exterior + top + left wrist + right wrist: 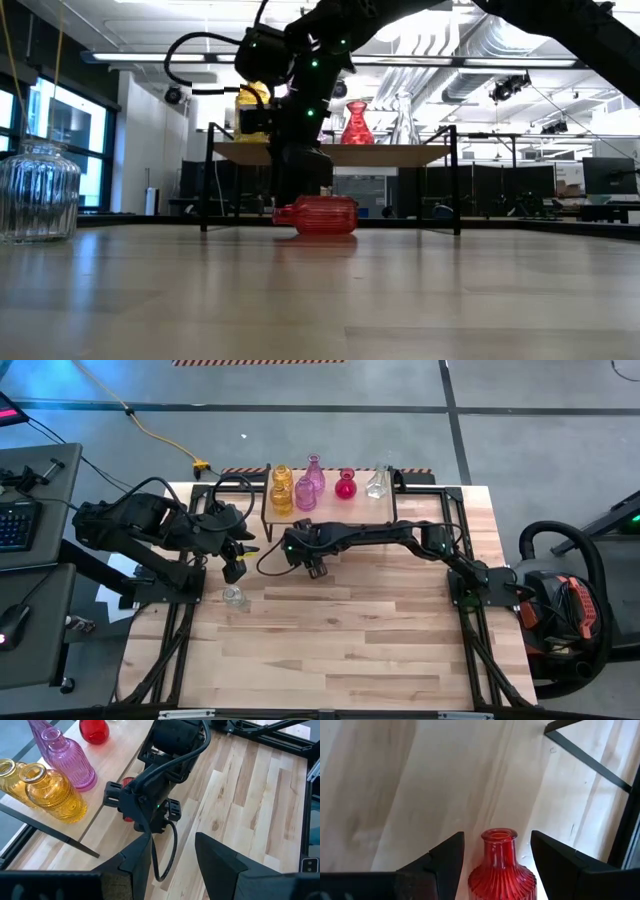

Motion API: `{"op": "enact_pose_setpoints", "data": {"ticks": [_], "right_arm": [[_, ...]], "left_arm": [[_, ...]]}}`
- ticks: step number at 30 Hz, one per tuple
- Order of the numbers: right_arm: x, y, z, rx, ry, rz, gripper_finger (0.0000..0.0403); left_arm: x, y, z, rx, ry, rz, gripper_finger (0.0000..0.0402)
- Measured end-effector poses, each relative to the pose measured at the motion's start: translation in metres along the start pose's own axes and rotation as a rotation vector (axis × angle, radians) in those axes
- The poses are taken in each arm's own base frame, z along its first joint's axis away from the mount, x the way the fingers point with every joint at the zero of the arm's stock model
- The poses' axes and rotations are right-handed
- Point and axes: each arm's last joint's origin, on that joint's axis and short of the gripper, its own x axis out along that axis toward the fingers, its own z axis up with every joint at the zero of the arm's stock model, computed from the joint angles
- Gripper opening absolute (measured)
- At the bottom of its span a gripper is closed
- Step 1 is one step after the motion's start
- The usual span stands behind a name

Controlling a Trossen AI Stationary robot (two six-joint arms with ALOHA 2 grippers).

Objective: Sort vases onto shelf
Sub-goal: Put the red vase on the shelf

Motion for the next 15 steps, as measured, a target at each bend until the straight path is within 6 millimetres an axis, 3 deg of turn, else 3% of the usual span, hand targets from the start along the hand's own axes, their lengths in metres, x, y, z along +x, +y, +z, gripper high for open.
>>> {"op": "enact_pose_setpoints", "data": {"ticks": [9, 15], "right_arm": [[0.004, 0.007, 0.001, -0.025, 0.045, -0.019, 0.0213], [0.008, 0.024, 0.004, -0.025, 0.050, 0.047, 0.0213]], "left_arm": [[0.000, 0.000, 0.000, 0.001, 0.003, -0.005, 0.0145], [0.000, 0.000, 0.000, 0.001, 0.004, -0.007, 0.0145]]}}
